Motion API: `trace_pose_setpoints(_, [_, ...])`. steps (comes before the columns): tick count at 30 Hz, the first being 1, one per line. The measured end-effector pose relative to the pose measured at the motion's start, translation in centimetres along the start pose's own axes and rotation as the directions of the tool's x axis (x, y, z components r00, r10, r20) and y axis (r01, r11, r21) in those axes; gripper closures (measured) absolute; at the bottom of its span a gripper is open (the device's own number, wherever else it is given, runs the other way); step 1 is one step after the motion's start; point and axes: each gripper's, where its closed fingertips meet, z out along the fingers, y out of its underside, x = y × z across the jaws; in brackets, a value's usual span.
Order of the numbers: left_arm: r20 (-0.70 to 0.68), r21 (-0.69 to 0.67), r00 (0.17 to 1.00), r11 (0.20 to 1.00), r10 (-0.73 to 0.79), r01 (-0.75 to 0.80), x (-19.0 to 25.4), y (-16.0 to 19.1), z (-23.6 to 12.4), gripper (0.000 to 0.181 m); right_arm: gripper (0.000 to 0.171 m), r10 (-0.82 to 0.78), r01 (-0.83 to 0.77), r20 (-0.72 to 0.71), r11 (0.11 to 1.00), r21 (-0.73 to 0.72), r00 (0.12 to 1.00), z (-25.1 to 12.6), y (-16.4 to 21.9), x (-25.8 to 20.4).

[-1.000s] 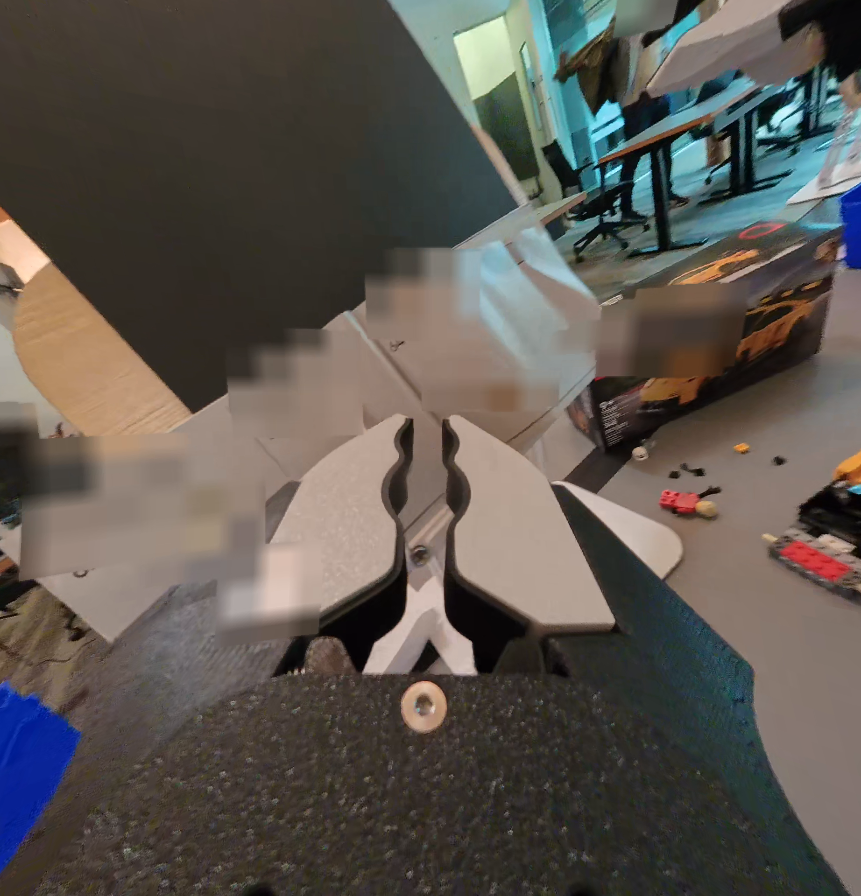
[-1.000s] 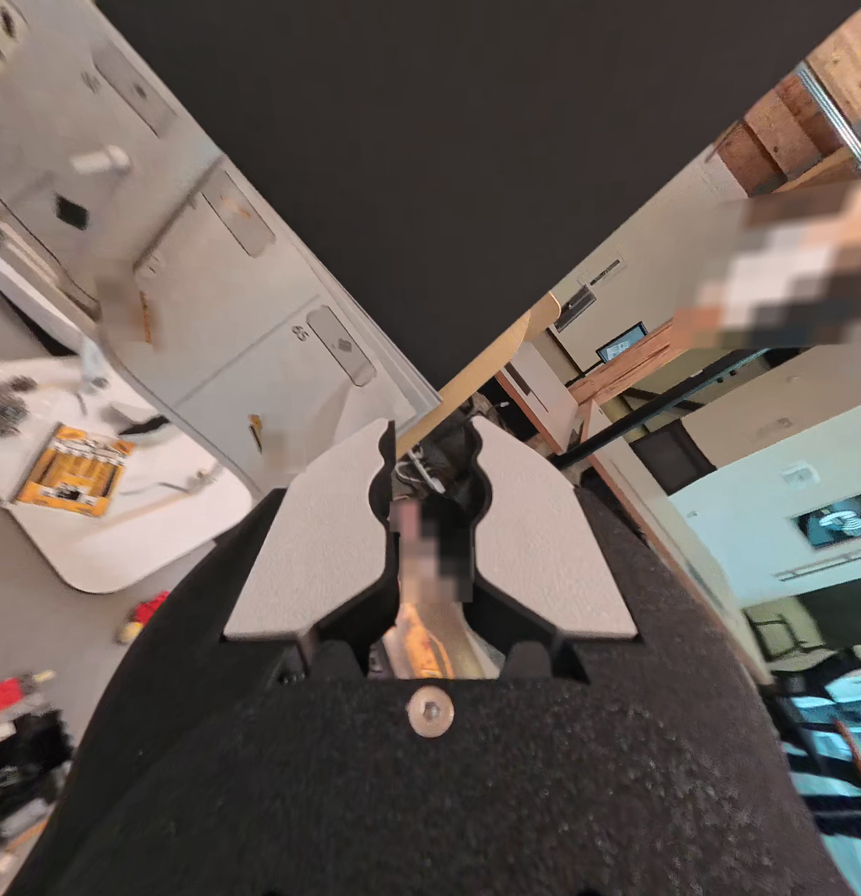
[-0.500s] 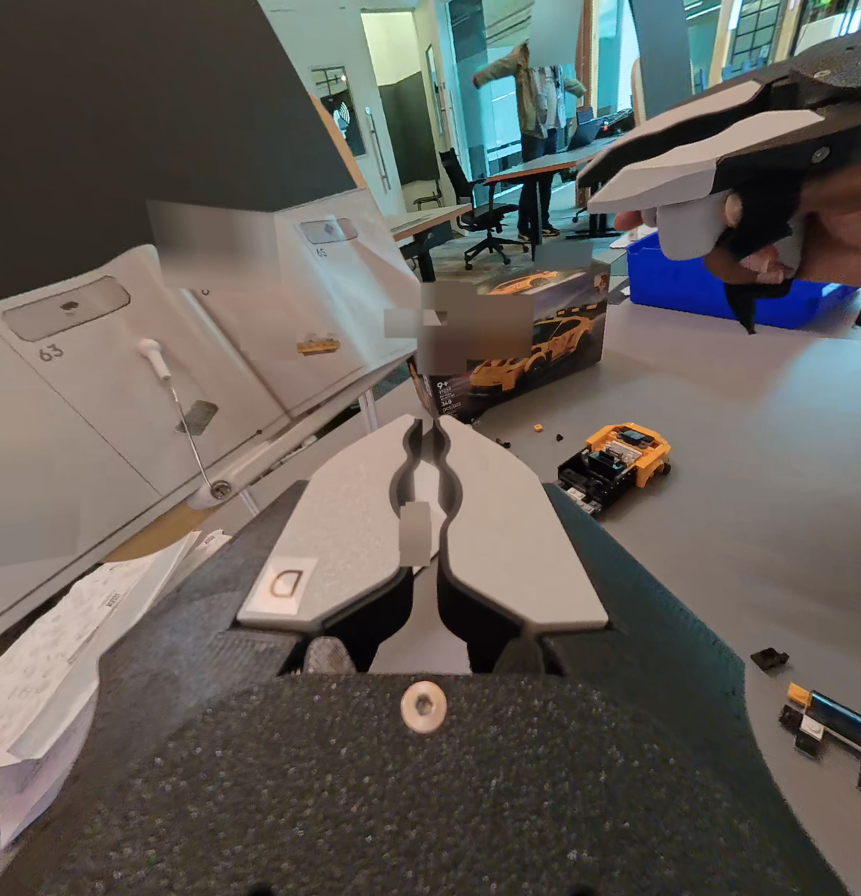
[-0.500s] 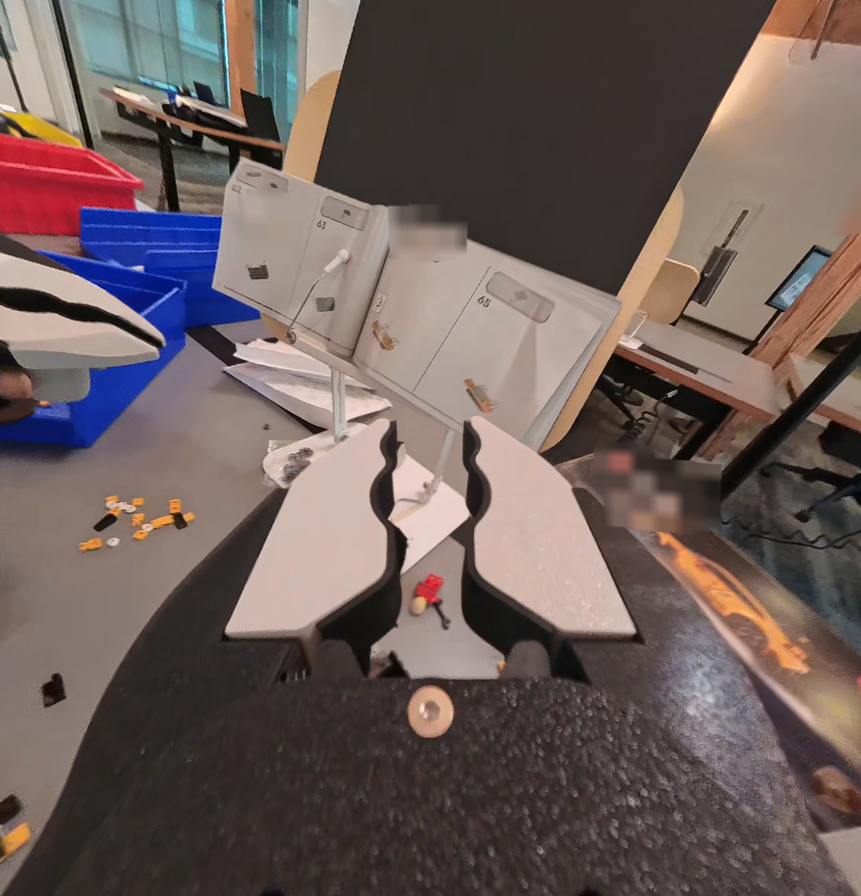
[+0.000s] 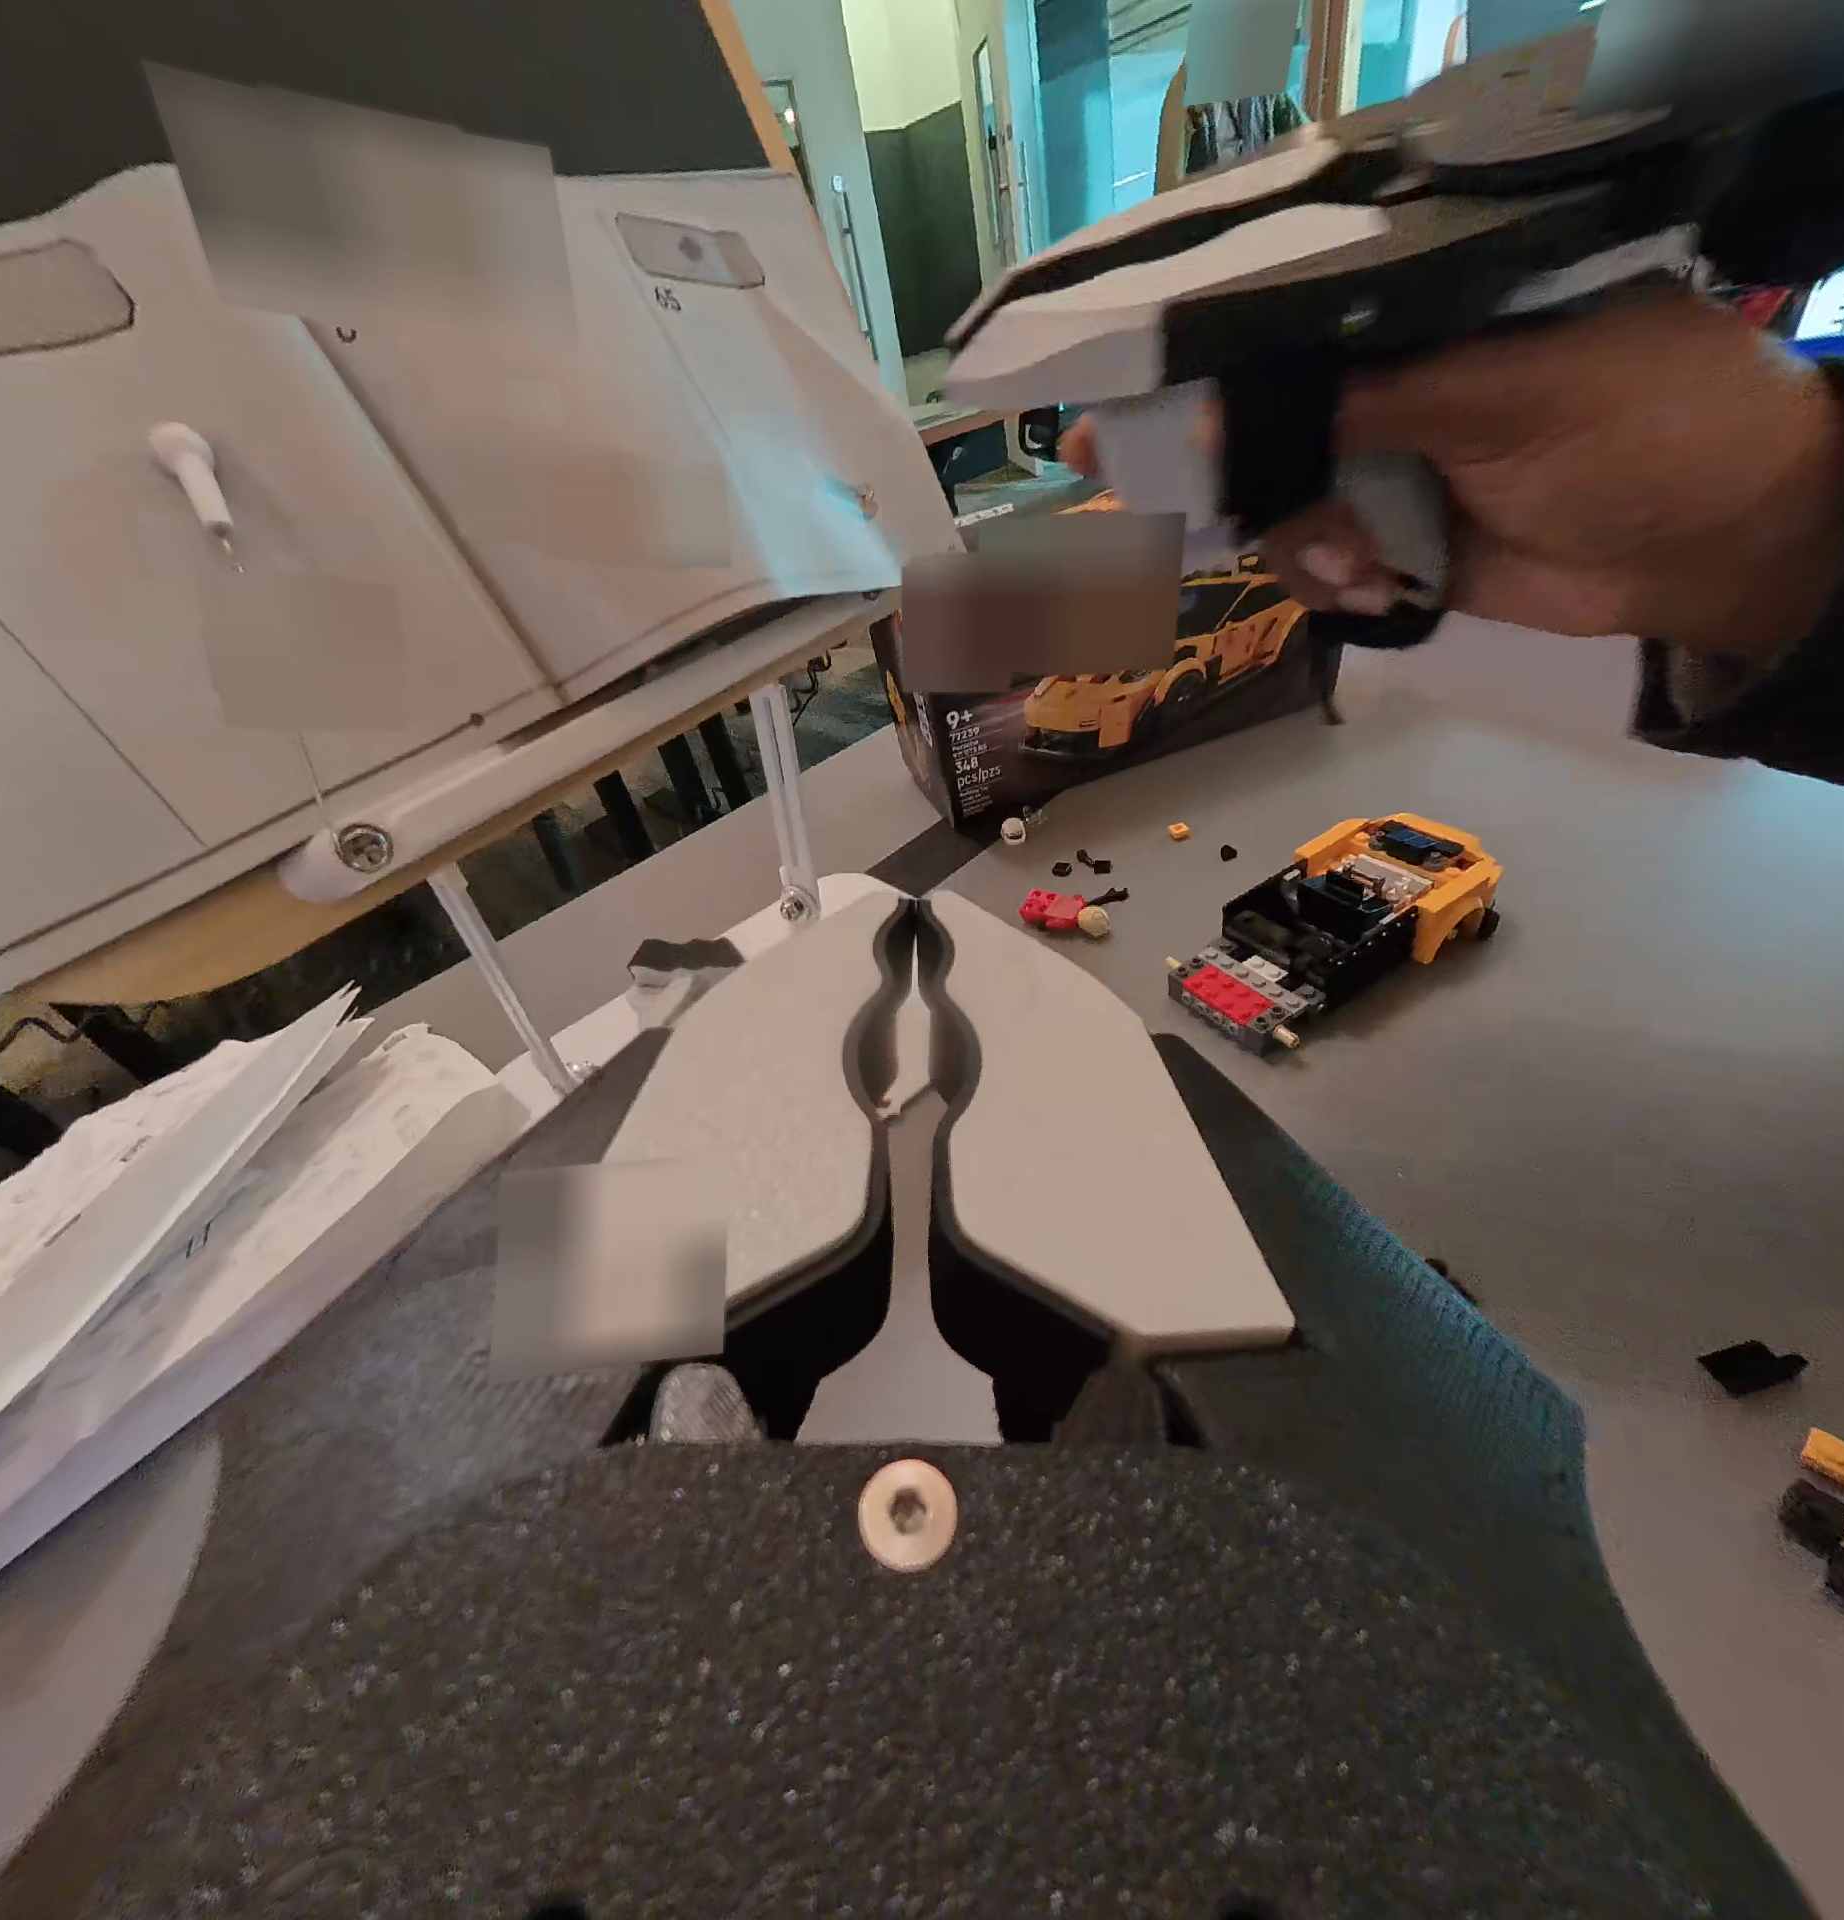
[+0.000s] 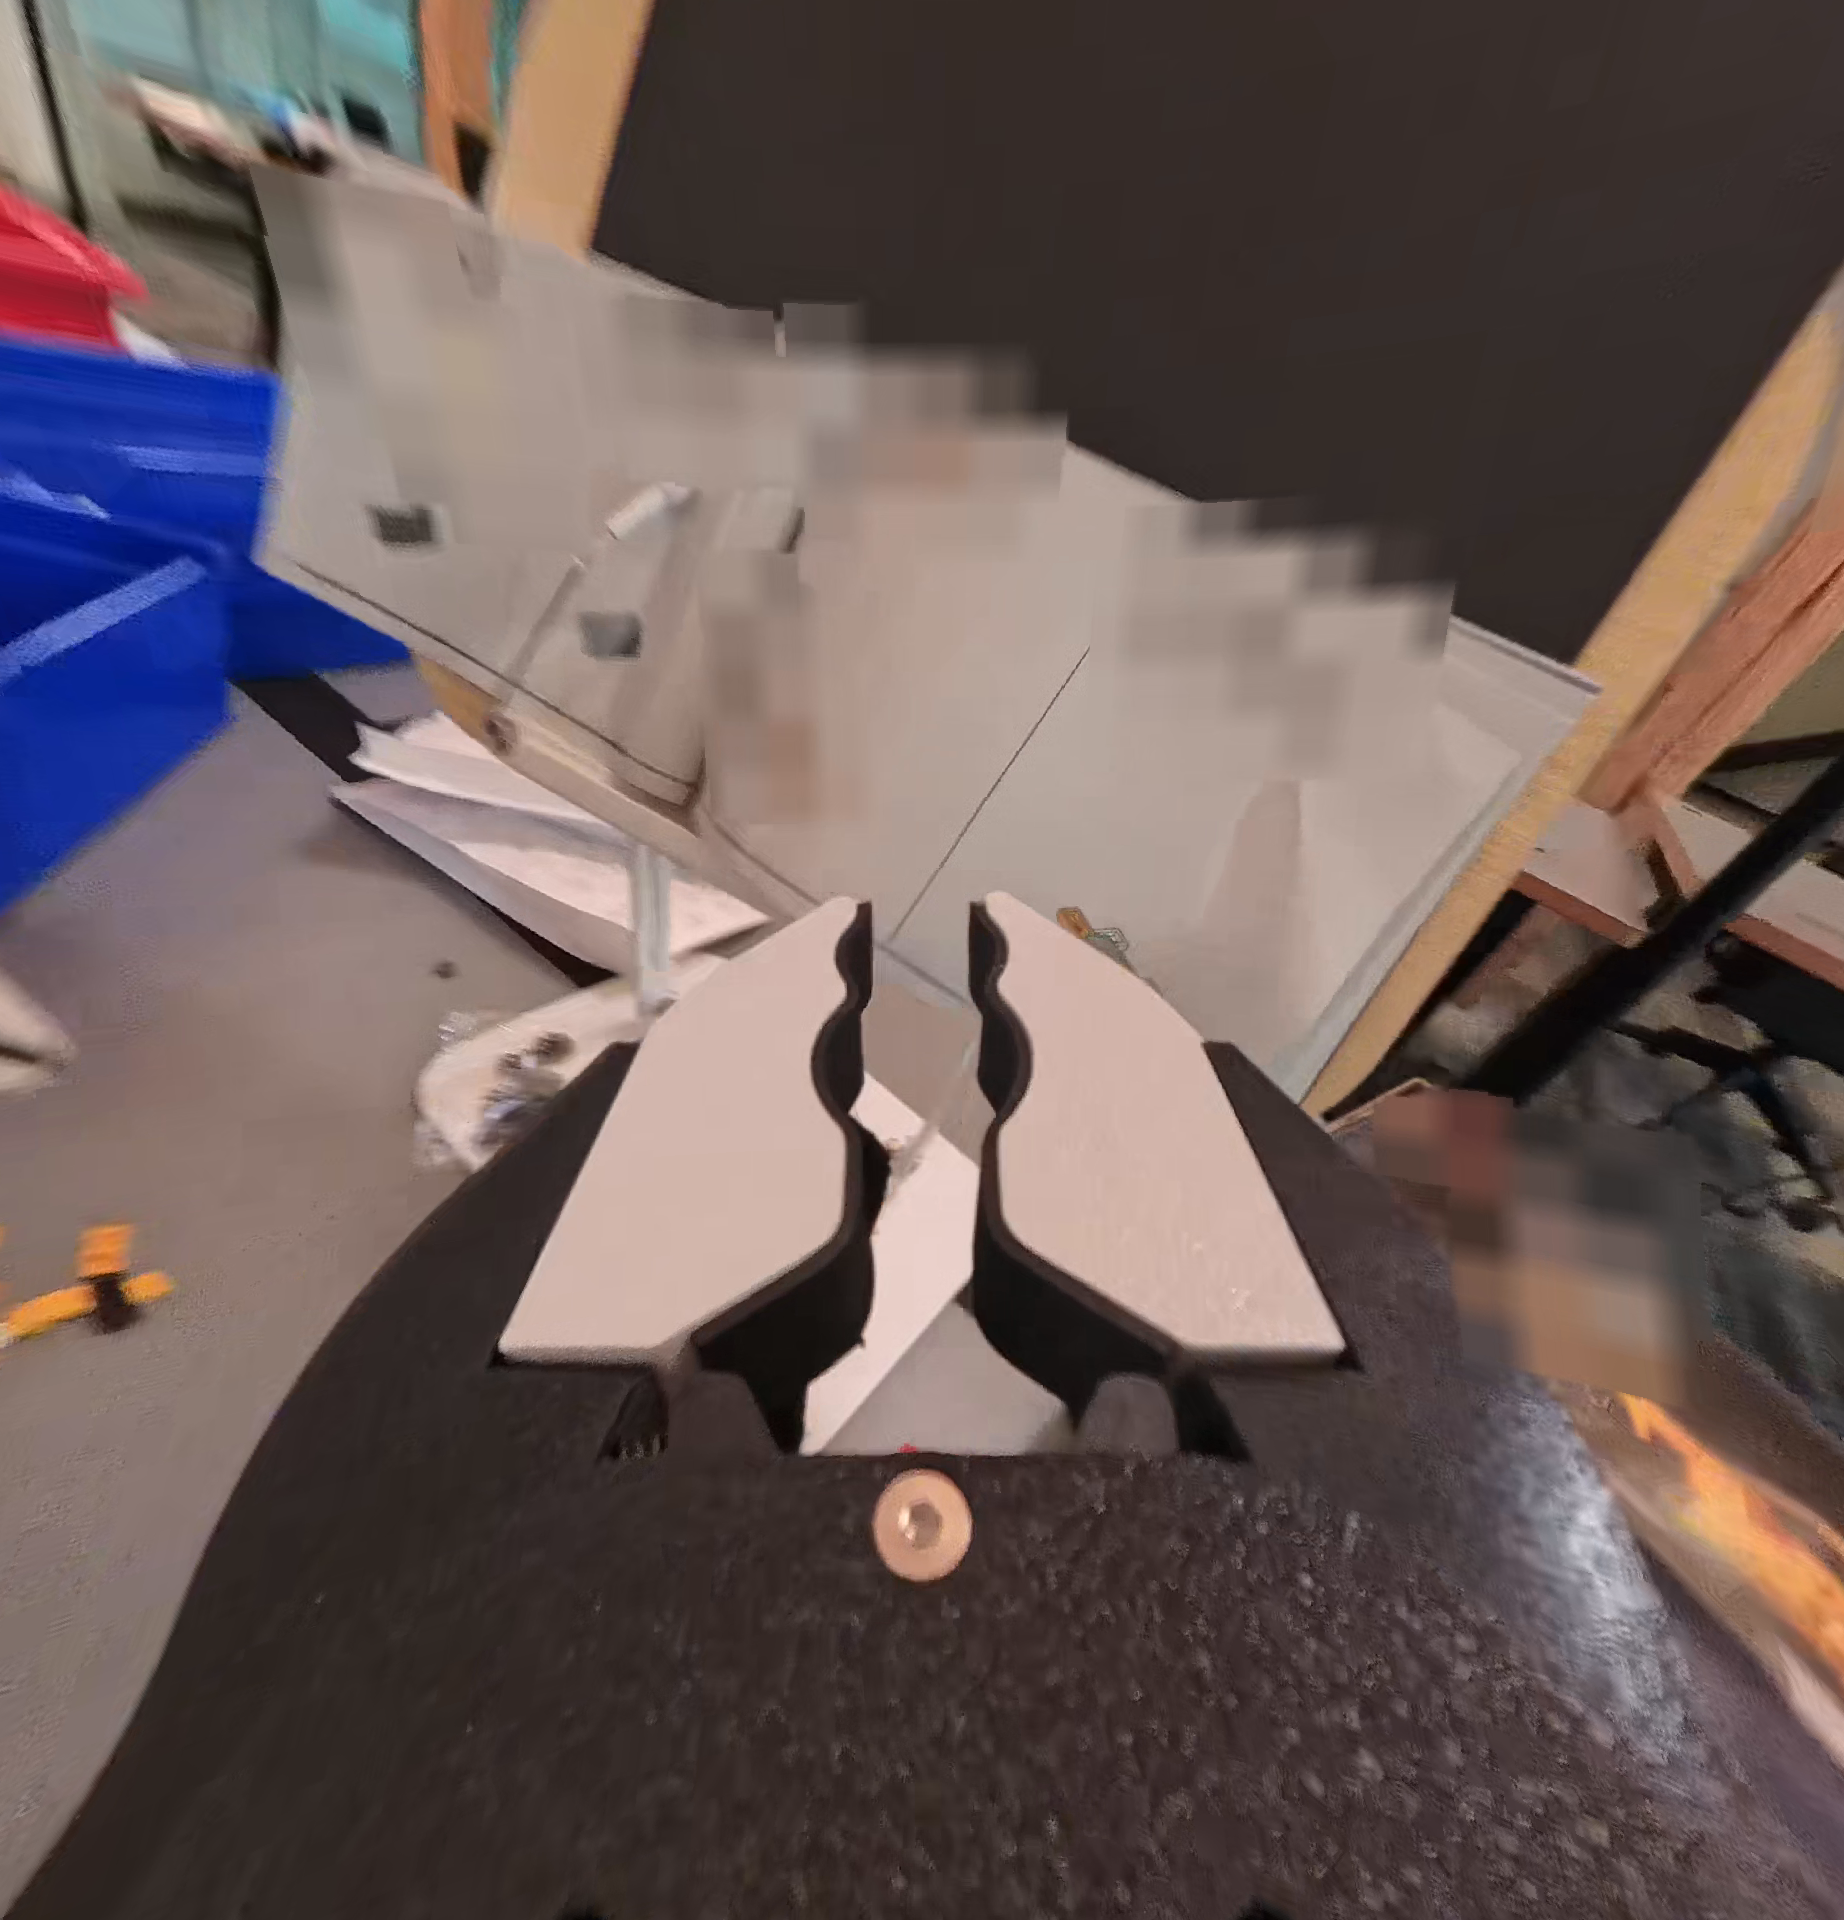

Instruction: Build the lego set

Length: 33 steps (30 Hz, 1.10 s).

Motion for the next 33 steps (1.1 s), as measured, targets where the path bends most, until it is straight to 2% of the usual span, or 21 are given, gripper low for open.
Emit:
trace_pose_setpoints(3, [0.007,-0.011,1.0,1.0,0.011,-0.011,-0.3,0.5,0.0,0.181,0.152,-0.103,0.096,-0.061,0.99,-0.102,0.993,4.0,1.9,1.8])
trace_pose_setpoints(5, [0.011,-0.009,1.0,1.0,0.011,-0.011,-0.5,0.5,-0.1,0.181,0.151,-0.174,0.154,-0.12,0.975,-0.159,0.977,5.4,3.0,3.9])
trace_pose_setpoints(9, [0.025,-0.003,1.0,1.0,0.006,-0.006,-1.2,0.3,-0.2,0.181,0.144,-0.285,0.252,-0.194,0.951,-0.179,0.939,5.3,3.3,7.4])
trace_pose_setpoints(12, [0.03,-0.005,1.0,1.0,-0.006,0.007,-1.5,0.6,-0.2,0.181,0.146,-0.265,0.228,-0.216,0.957,-0.182,0.94,4.5,3.5,8.6])
trace_pose_setpoints(16, [0.04,-0.01,0.999,1.0,-0.007,0.008,-1.6,0.7,-0.3,0.181,0.15,-0.083,0.085,-0.187,0.996,0.001,0.979,0.2,0.3,7.5])
trace_pose_setpoints(19, [0.044,-0.007,0.999,1.0,-0.016,0.017,-1.7,0.5,-0.4,0.181,0.15,0.081,-0.073,-0.071,0.992,0.105,0.994,-4.7,-1.8,5.0])
trace_pose_setpoints(21, [0.044,-0.008,0.999,1.0,-0.02,0.02,-1.7,0.5,-0.4,0.181,0.149,0.167,-0.167,0.01,0.979,0.12,0.986,-8.0,-2.0,3.2])
trace_pose_setpoints(24, [0.041,-0.01,0.999,1.0,-0.016,0.016,-1.5,0.4,-0.4,0.181,0.153,0.24,-0.247,0.088,0.966,0.077,0.967,-11.8,-0.3,0.1])
trace_pose_setpoints(26, [0.032,-0.012,0.999,1.0,-0.018,0.018,-1.3,0.2,-0.4,0.181,0.171,0.28,-0.29,0.137,0.955,0.058,0.95,-13.7,1.2,-2.1])
trace_pose_setpoints(29, [-0.009,-0.024,1.0,1.0,-0.014,0.013,-0.5,-0.3,-0.4,0.181,0.171,0.298,-0.313,0.189,0.948,0.053,0.936,-15.1,3.6,-4.5])
trace_pose_setpoints(33, [-0.194,-0.124,0.981,0.992,-0.018,-0.006,2.4,-0.5,-1.1,0.181,0.171,0.248,-0.268,0.306,0.963,0.022,0.919,-15.5,5.4,-7.1])
